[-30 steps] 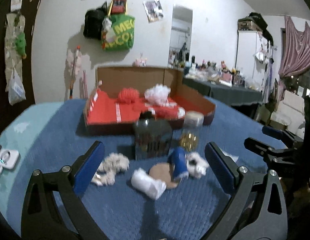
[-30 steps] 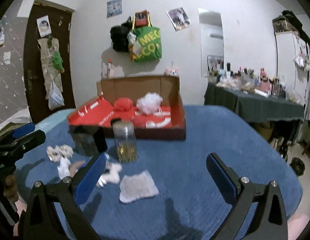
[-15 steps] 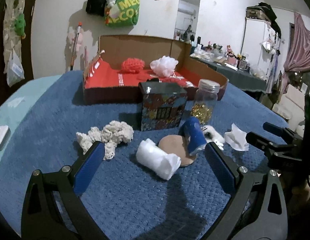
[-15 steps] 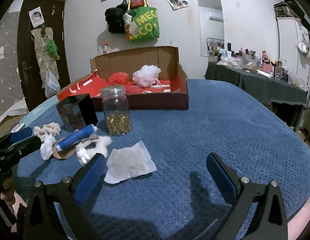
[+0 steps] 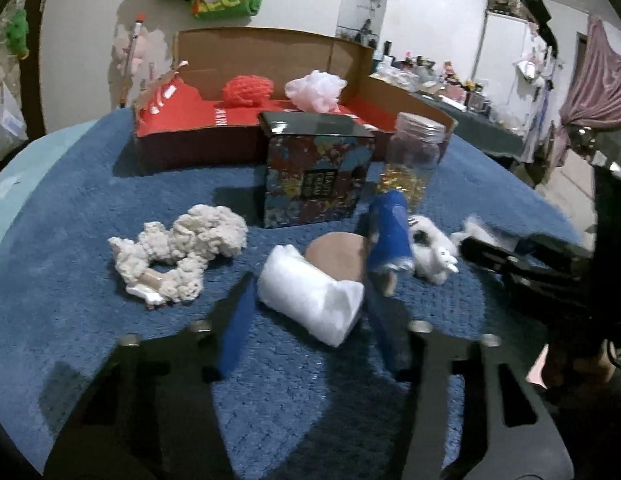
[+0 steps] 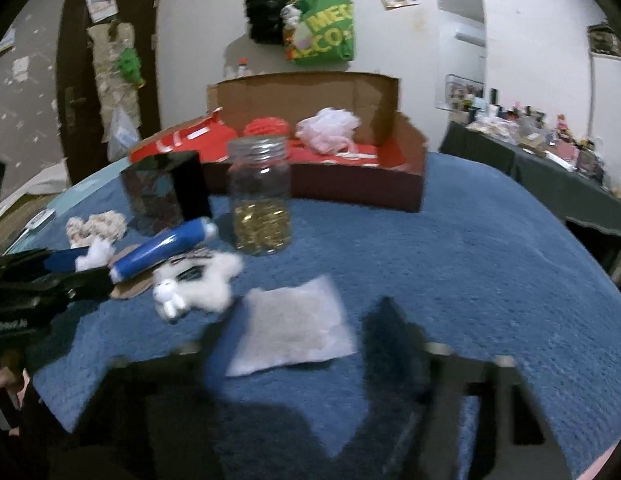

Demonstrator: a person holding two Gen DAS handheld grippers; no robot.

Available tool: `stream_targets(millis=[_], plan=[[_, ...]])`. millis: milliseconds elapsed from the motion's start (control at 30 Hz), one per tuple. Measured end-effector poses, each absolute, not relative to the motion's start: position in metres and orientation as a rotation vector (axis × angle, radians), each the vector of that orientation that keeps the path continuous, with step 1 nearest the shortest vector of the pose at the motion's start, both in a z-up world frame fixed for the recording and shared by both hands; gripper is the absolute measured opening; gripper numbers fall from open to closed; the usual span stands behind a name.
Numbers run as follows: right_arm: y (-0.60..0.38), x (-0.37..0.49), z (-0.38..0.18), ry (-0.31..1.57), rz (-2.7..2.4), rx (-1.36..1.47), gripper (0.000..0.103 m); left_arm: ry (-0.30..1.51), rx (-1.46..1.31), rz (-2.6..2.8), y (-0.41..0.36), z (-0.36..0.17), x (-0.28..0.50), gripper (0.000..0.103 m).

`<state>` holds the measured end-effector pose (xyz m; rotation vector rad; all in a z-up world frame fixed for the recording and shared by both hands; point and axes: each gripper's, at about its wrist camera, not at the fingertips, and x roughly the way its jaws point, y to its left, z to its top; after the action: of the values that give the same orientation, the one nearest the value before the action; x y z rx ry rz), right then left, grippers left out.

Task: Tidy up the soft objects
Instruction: 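Grasp the white cloth with the left tool while the right tool grasps the white tissue, then carry the white cloth and white tissue over the box with both tools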

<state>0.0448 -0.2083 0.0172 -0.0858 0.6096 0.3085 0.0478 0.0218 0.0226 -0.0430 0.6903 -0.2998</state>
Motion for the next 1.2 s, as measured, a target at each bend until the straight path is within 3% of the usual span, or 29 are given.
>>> stream_targets(millis=[67, 133, 1200], plan=[[-0.205, 0.041, 0.016, 0.605, 0.341, -0.082, 0.023, 0.693, -0.049, -0.34, 0.021, 0.024, 0.046, 0.031], [-0.202, 0.037, 0.018, 0.586, 0.354, -0.096, 0.02, 0.698, -0.051, -0.361, 0.019, 0.024, 0.045, 0.025], [-0.176, 0.023, 0.052, 0.506, 0.486, -0.048, 0.018, 0.603, 0.007, -0.5, -0.007, 0.062, 0.027, 0.024]])
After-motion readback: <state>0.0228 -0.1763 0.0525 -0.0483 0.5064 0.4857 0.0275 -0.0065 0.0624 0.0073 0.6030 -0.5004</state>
